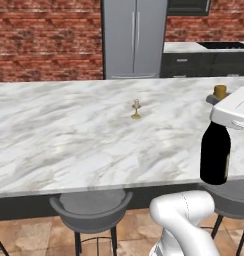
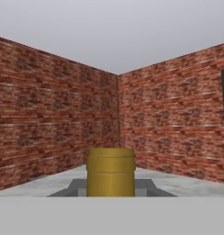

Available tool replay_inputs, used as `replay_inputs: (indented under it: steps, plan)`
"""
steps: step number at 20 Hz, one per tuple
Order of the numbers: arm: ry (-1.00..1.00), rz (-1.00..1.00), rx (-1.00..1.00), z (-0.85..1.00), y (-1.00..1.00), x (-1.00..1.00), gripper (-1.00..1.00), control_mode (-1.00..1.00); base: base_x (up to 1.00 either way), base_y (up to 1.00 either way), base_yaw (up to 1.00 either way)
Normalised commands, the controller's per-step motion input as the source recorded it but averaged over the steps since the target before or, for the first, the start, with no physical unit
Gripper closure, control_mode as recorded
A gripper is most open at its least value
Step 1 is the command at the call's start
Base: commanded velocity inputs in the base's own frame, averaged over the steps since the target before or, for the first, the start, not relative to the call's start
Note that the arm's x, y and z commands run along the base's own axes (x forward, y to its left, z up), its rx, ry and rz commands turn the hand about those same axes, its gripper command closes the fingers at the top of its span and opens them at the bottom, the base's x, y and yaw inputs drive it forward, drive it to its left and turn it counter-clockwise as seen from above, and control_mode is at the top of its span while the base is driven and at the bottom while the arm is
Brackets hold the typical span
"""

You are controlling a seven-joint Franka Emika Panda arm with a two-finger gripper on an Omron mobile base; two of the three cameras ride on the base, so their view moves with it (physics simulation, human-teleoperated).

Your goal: Open the cabinet directly in front. Then move the wine and the mug to the dining counter with the candle on it.

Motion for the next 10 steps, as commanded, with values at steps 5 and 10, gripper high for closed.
replay_inputs:
  steps: [5,10]
  plan:
    - [0.0,0.0,0.0,0.0,0.0,0.0,1.0,1.0,0.43,-0.04,0.03]
    - [0.0,0.0,0.0,0.0,0.0,0.04,1.0,-1.0,0.1,0.0,0.0]
